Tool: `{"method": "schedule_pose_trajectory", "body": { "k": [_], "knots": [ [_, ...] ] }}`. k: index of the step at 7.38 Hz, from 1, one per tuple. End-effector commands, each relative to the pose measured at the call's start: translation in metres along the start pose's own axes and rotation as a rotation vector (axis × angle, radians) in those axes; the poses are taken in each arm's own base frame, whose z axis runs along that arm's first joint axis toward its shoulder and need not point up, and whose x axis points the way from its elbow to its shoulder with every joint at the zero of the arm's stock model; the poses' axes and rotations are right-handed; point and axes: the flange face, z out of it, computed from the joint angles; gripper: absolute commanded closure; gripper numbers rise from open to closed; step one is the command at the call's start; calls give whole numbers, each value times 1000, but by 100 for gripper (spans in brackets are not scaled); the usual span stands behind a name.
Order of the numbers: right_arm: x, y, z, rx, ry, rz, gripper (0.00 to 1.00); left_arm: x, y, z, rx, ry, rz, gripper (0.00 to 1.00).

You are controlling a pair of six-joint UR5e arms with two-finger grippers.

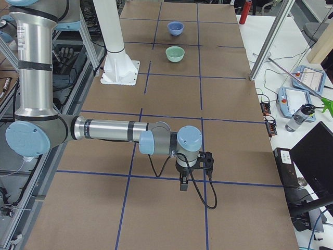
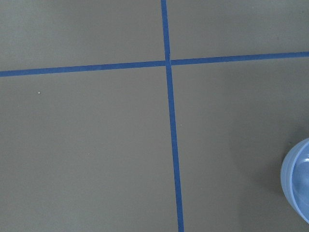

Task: Stack blue bowl on green bowl

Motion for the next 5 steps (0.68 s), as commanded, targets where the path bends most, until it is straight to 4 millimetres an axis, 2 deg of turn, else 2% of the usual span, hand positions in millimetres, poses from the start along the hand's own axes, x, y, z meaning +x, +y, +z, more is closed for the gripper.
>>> {"method": "schedule_pose_trajectory", "body": {
  "k": [1,2,3,4,5],
  "knots": [
    [0,0,0,1,0,0,0,2,-3,-2,5,7,3,0],
    [0,0,0,-1,-1,1,0,4,-6,-3,10,7,7,0],
    [0,0,0,1,0,0,0,16,-26,-12,49,5,65,0],
    [0,0,0,1,0,0,0,31,-35,-6,85,9,127,0],
    [0,0,0,1,0,0,0,58,-37,25,34,23,51,0]
  ]
}}
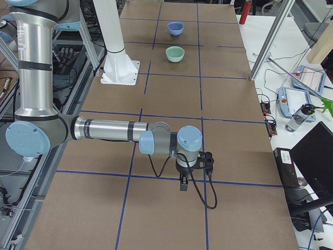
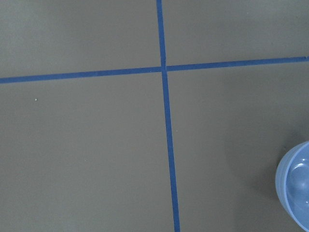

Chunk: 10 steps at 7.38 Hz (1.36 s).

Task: Stack blue bowl on green bowl

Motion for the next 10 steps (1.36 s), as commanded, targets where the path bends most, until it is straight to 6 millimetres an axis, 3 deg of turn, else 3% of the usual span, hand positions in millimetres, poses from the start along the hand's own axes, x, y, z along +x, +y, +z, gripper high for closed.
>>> {"method": "schedule_pose_trajectory", "body": {
  "k": [1,3,5,7,8,9,10],
  "knots": [
    [0,0,0,0,-1,0,0,66,-14,60,-31,19,-56,0],
    [0,0,0,-1,0,1,0,89,14,124,32,1,-102,0],
    [0,0,0,0,0,0,0,136,30,177,36,23,-185,0],
    [0,0,0,0,0,0,0,155,36,189,37,37,-193,0],
    [0,0,0,-1,0,1,0,158,38,193,35,31,-189,57],
    [0,0,0,0,-1,0,0,159,38,192,34,32,-192,100],
    [0,0,0,0,0,0,0,158,38,192,34,30,-193,100]
  ]
}}
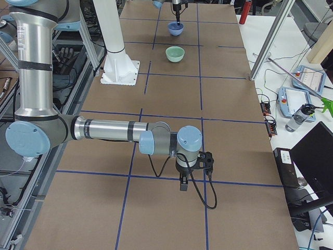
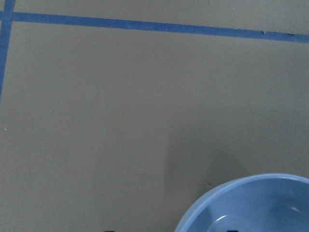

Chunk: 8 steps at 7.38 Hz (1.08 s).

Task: Stack blue bowl on green bowl
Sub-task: 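Lower the left gripper onto the rim of the blue bowl and grasp it, then lift the blue bowl with the left gripper and carry it toward the green bowl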

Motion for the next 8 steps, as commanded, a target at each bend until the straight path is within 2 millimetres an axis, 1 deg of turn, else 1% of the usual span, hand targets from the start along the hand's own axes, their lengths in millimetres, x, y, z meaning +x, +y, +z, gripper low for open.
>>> {"method": "schedule_pose_trajectory", "body": {
  "k": [1,2,3,4,5,6,7,8],
  "knots": [
    [0,0,0,0,1,0,0,3,-1,-3,5,2,0,100],
    [0,0,0,0,-1,0,0,10,-3,-11,16,18,6,100],
    [0,0,0,0,-1,0,0,25,-5,-24,32,41,21,100],
    [0,0,0,0,1,0,0,49,-10,-43,38,48,24,100],
    [0,0,0,0,-1,0,0,86,-15,-73,23,28,2,100],
    [0,0,0,0,1,0,0,131,-20,-108,24,28,-75,100],
    [0,0,0,0,1,0,0,183,-37,-127,34,56,-198,100],
    [0,0,0,0,1,0,0,251,-34,-121,-12,79,-269,100]
  ]
}}
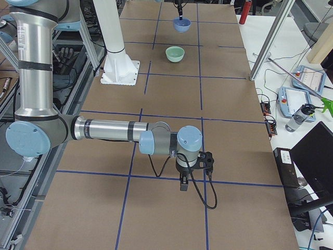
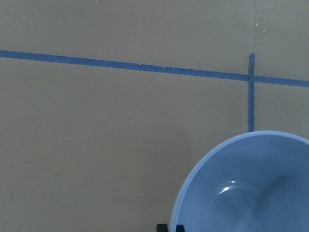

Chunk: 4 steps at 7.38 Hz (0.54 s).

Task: Stack blue bowl on green bowl
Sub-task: 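Lift the blue bowl with the left gripper and carry it toward the green bowl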

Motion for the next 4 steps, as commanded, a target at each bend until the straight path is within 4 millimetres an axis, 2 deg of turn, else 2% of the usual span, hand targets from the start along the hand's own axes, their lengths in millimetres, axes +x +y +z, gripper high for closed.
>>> {"method": "schedule_pose_trajectory", "body": {
  "k": [1,2,3,4],
  "knots": [
    [0,0,0,0,0,0,0,119,32,16,-22,0,-163,100],
    [0,0,0,0,0,0,0,147,56,37,-34,-11,-212,100],
    [0,0,0,0,0,0,0,163,73,52,-22,-18,-242,100],
    [0,0,0,0,0,0,0,164,85,67,-27,-39,-276,100]
  ]
}}
